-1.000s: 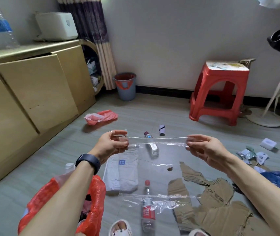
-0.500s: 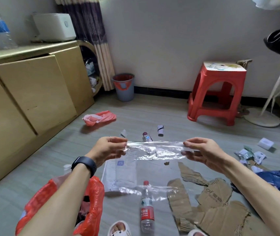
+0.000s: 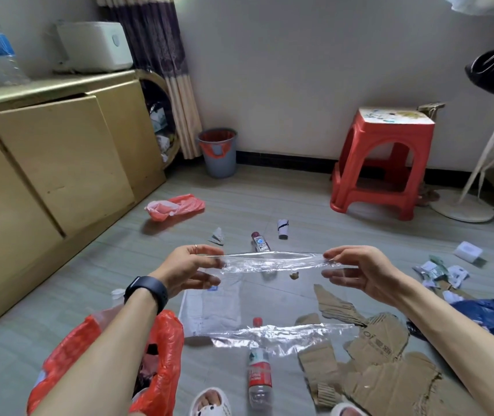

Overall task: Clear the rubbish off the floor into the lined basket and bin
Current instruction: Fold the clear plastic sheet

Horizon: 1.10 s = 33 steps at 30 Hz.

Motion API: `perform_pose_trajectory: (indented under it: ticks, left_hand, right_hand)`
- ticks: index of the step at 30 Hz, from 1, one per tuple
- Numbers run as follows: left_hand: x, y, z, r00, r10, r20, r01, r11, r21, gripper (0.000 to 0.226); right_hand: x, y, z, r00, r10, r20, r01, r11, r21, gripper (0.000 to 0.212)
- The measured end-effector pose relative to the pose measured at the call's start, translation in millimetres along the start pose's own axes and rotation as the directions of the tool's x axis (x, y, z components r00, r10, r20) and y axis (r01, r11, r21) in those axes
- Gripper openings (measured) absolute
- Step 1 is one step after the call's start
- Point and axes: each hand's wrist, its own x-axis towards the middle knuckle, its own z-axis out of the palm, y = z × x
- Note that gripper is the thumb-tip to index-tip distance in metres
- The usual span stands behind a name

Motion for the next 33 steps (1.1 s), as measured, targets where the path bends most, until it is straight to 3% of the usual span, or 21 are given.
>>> perform_pose_trajectory:
  ticks: [1, 3, 6, 9, 12, 15, 19, 22, 24, 28, 33]
  left_hand:
    - [0.6, 0.6, -0.8, 1.000, -0.020, 0.020, 0.020, 1.000, -0.006, 0.023]
    - [1.7, 2.4, -2.4, 0.997, -0.035, 0.065, 0.038, 0.999, -0.037, 0.031]
    - [-0.9, 5.8, -0.2, 0.994, -0.013, 0.111, 0.018, 0.999, -0.038, 0.022]
    - [1.5, 4.5, 7.3, 0.999, 0.047, 0.000, -0.047, 0.997, -0.056, 0.022]
    - [4.3, 3.4, 10.6, 0.993, 0.082, -0.087, -0.088, 0.994, -0.065, 0.032]
    - [6.2, 1.2, 8.7, 0.986, 0.108, -0.130, -0.121, 0.988, -0.097, 0.027]
    - [1.6, -1.6, 4.1, 0.994, 0.030, -0.101, -0.038, 0.997, -0.071, 0.018]
    - [0.6, 0.2, -0.1, 0.998, -0.038, -0.044, 0.032, 0.992, -0.119, 0.024]
    - [0.0, 1.4, 0.7, 0.999, -0.035, -0.037, 0.030, 0.991, -0.132, 0.023]
    - [0.8, 0.1, 7.2, 0.995, 0.031, -0.092, -0.038, 0.996, -0.080, 0.039]
    - [-1.9, 4.9, 6.5, 1.000, 0.020, 0.003, -0.019, 0.994, -0.109, 0.047]
  right_hand:
    - [0.0, -0.4, 0.2, 1.000, -0.001, 0.001, 0.001, 1.000, 0.016, 0.011]
    - [-0.1, -0.1, 0.9, 1.000, -0.016, 0.002, 0.016, 1.000, 0.009, 0.020]
    - [1.7, 3.8, 0.2, 1.000, -0.015, -0.018, 0.015, 1.000, 0.008, 0.029]
    - [3.8, 4.0, -1.1, 1.000, -0.023, -0.001, 0.023, 0.996, 0.087, 0.036]
    - [4.3, 3.4, -1.0, 1.000, 0.000, 0.007, -0.001, 0.995, 0.104, 0.027]
    - [1.2, 3.3, -3.6, 0.998, 0.022, 0.054, -0.027, 0.994, 0.110, 0.023]
    - [0.9, 2.1, -4.6, 0.995, 0.057, 0.083, -0.063, 0.996, 0.067, 0.029]
    - [2.0, 0.0, 2.0, 0.998, 0.037, 0.049, -0.041, 0.997, 0.071, 0.026]
    - [-0.1, -0.9, 6.8, 0.999, -0.006, 0.052, 0.004, 0.998, 0.056, 0.022]
    - [2.6, 1.8, 8.4, 0.999, -0.038, 0.009, 0.038, 0.997, 0.062, 0.044]
    - [6.1, 3.4, 8.6, 0.997, -0.049, -0.062, 0.054, 0.995, 0.087, 0.023]
